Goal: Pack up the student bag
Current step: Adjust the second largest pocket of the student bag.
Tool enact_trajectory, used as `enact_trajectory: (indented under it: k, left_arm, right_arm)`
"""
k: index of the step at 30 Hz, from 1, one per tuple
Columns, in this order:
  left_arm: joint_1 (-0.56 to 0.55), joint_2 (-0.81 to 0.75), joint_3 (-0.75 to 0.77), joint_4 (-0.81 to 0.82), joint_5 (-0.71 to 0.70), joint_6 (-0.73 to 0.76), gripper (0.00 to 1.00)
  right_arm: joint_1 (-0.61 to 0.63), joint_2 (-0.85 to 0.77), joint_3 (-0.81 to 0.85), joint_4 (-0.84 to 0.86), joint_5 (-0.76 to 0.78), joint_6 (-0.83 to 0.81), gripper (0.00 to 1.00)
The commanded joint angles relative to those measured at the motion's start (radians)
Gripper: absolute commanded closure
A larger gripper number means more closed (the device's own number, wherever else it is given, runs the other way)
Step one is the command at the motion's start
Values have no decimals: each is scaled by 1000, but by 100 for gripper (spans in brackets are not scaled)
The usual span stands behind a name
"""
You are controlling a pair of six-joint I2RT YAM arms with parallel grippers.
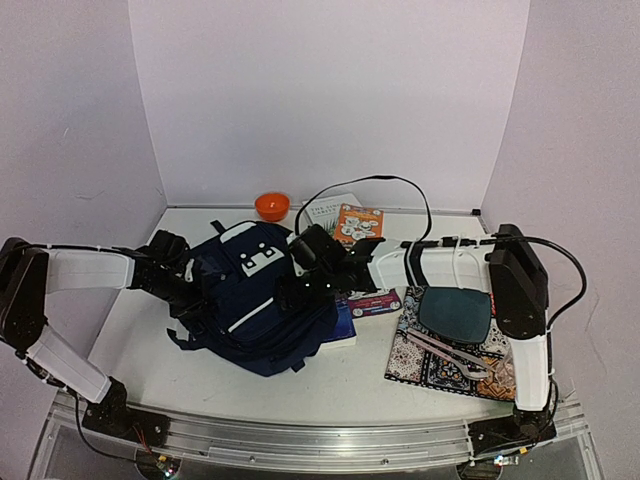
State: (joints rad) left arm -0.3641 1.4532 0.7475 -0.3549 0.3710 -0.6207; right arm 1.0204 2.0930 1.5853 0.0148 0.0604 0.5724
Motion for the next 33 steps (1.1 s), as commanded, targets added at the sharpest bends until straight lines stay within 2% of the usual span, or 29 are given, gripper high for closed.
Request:
enact_trajectory:
  k: [1,8,18,27,33]
  left_arm:
    - [-15,-73,-4,45,112,-63,100]
    - [-15,-101,-7,60,130,-118,100]
    - [-29,-113,-1,70,150,-141,100]
    - [-52,-136,4,76,150,-167,100]
    - [-75,-142,26,89,151,-202,100]
  right_arm:
    - [28,-21,34,-41,25,-5,32]
    - [81,-41,54,-36,42,-35,30]
    - [151,25,160,-38,34,-188,27]
    - [168,151,307,-39,47,-264,28]
    - [181,158,305,-39,66,-296,29]
